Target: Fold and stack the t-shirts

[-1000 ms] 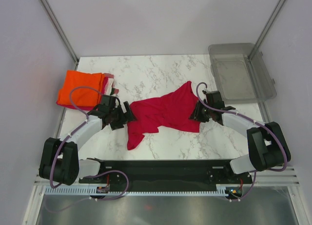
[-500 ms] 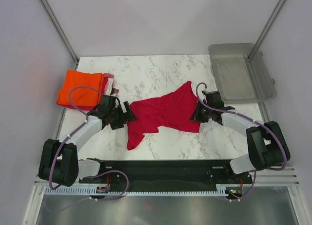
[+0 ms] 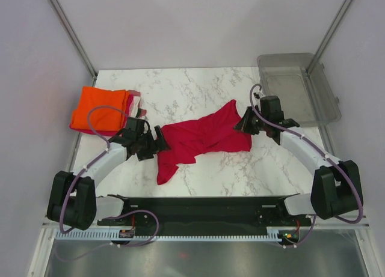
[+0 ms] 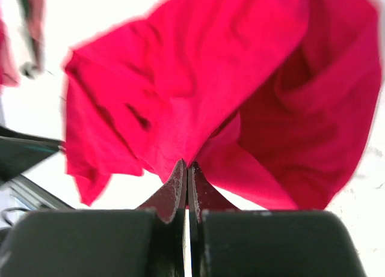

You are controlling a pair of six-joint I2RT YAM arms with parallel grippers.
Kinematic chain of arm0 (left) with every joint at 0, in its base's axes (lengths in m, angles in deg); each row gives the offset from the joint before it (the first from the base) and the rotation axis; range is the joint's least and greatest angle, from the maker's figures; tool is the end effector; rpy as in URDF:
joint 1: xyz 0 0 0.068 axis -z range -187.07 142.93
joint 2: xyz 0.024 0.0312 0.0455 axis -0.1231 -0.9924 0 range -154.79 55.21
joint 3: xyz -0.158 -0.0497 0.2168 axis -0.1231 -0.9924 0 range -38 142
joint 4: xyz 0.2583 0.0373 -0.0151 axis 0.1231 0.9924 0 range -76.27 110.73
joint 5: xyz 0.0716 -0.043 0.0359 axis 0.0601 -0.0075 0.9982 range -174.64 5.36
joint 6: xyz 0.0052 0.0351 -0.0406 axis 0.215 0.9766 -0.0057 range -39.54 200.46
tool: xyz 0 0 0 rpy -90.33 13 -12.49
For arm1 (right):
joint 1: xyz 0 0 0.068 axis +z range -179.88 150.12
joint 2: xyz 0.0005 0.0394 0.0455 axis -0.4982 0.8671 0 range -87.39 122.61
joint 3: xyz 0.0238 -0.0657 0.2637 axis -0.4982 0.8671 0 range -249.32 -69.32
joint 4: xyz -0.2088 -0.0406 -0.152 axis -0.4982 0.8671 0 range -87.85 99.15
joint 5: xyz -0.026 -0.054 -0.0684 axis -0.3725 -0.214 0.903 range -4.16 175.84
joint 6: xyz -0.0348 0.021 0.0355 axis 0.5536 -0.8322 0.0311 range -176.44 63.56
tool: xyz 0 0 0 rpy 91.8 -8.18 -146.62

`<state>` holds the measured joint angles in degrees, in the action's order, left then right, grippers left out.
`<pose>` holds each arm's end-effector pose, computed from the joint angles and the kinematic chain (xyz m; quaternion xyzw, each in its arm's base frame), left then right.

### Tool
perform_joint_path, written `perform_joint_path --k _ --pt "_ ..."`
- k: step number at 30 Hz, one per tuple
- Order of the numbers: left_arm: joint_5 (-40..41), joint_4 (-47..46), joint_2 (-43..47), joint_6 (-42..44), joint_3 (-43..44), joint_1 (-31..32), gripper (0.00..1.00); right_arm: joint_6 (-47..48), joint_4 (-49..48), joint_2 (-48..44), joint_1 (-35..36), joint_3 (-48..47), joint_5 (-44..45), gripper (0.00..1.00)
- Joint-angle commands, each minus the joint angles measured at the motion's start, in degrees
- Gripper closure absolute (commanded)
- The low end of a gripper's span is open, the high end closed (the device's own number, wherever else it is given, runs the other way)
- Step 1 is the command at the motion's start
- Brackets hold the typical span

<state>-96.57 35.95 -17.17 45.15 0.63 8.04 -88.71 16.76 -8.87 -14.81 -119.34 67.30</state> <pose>0.2279 -0.0690 0.1887 -0.1368 0.9416 -0.2139 0.2211 0.2771 0.0864 0.2344 0.0721 0.9049 0.2931 0.3002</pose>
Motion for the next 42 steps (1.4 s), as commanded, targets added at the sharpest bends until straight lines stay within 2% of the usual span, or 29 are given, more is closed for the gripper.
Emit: perform_joint_path --k 1,7,10,11,13,14,16,17,18,19,25,31,38,42 --pt "1.9 -0.2 -1.4 2.0 1.9 1.2 0.01 0.5 1.6 -1.7 -2.9 -8.2 -1.5 1.00" --pt "3.7 -0.4 -5.0 2.0 2.6 3.1 0.04 0.5 2.5 1.8 -6.8 -15.5 -4.8 1.00" --pt "3.6 -0.7 -6.1 2.3 2.8 3.8 0.15 1.1 3.4 2.6 -7.0 -15.6 -6.4 1.00" --pt "3.7 -0.7 -6.2 2.5 2.9 3.9 0.23 1.2 3.4 2.3 -7.0 -15.0 -6.5 1.00" --pt "3.8 -0.7 -6.1 2.8 2.9 3.9 0.33 1.6 3.4 0.9 -7.0 -12.4 -6.3 1.00" --pt "3.9 -0.6 -6.0 2.8 2.9 4.0 0.44 1.9 3.3 0.4 -7.0 -11.3 -6.0 1.00" --pt "4.1 -0.7 -5.9 3.1 3.1 4.0 0.56 2.1 3.1 -0.6 -7.0 -9.0 -5.5 1.00" --pt "4.2 -0.6 -5.9 3.2 3.4 4.0 0.78 2.5 3.2 -0.9 -7.1 -8.2 -4.9 1.00" --pt "4.4 -0.3 -5.8 3.4 3.6 4.0 0.91 2.5 3.2 -1.1 -7.2 -8.0 -4.7 1.00" --pt "4.5 0.0 -5.5 3.3 3.7 4.0 0.98 2.4 3.3 -1.4 -7.6 -7.9 -4.6 1.00" --pt "7.6 4.3 0.7 1.7 5.7 3.8 0.98 1.3 4.5 -2.0 -11.8 -11.8 -5.1 1.00" --pt "5.8 10.5 7.7 1.8 9.8 3.4 0.98 1.8 7.6 -7.6 -16.3 -14.2 -3.5 1.00" --pt "-5.3 16.0 14.4 3.1 13.2 3.7 0.98 1.3 9.8 -17.1 -16.4 -13.3 -1.8 1.00" --pt "-10.2 17.2 16.8 3.2 13.5 5.8 0.98 1.5 11.6 -24.4 -16.3 -14.3 3.2 1.00"
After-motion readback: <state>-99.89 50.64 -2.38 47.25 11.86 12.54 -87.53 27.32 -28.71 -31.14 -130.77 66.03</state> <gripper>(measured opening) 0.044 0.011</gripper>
